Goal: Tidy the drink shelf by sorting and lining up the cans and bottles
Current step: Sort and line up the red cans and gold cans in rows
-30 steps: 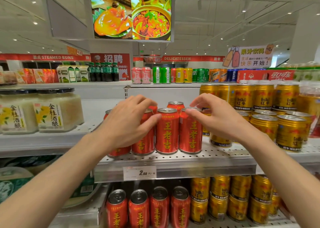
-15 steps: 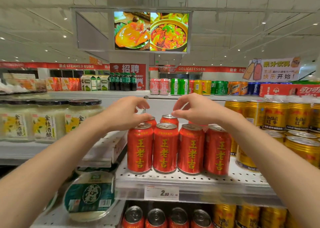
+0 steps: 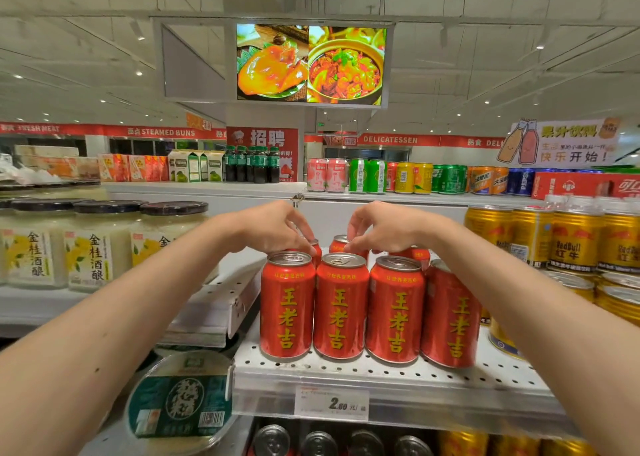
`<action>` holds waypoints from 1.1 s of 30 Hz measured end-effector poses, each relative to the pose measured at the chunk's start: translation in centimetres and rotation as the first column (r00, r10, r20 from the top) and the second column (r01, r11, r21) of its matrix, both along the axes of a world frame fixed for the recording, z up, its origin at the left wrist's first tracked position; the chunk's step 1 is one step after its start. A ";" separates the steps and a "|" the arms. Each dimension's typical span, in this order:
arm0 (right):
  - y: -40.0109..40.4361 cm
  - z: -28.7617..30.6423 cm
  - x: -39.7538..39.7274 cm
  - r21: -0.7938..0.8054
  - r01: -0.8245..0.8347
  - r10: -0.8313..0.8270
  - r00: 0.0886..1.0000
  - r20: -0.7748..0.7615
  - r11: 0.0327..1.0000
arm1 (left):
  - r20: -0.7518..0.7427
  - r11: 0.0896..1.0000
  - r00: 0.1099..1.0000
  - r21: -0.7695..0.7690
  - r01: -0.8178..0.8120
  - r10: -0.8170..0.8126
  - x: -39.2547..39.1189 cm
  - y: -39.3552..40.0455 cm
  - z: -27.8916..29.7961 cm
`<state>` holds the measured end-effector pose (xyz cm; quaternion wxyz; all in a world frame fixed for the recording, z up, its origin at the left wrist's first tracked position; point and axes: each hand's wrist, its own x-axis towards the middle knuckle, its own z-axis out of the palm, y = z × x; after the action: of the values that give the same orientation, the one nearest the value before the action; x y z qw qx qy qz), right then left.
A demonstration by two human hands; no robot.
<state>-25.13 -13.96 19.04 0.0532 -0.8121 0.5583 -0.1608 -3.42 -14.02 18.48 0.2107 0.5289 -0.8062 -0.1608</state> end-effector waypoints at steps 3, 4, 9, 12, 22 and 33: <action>0.2 0.1 -0.2 0.022 -0.010 0.010 1.000 0.025 1.000 | -0.019 1.000 1.000 -0.005 0.010 -0.010 0.1 0.1 -0.1; 0.3 0.1 -0.3 0.028 -0.016 0.015 0.999 0.032 0.999 | -0.025 1.000 1.000 -0.003 0.012 -0.012 0.2 0.2 -0.1; 0.8 0.2 -0.3 0.054 -0.064 0.058 0.994 0.094 0.997 | -0.054 1.000 0.998 -0.001 0.030 -0.030 0.4 0.2 -0.1; 1.1 0.2 -0.3 0.051 -0.097 0.090 0.989 0.115 0.994 | -0.073 0.999 0.997 -0.003 0.034 -0.034 0.5 0.3 -0.2; 2.3 0.6 -3.2 -0.145 -0.024 0.046 0.988 0.149 0.989 | -0.065 0.988 0.995 -0.144 0.063 -0.073 -0.7 2.5 -0.9; 1.5 -0.6 -6.4 0.003 0.187 -0.187 0.982 0.031 0.982 | 0.129 0.981 0.986 -0.151 0.120 -0.101 -3.2 4.9 -1.0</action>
<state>-31.52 -12.42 18.48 0.0468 -0.7536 0.6311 -0.1776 -6.60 -9.14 17.44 0.1935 0.4735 -0.8560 -0.0755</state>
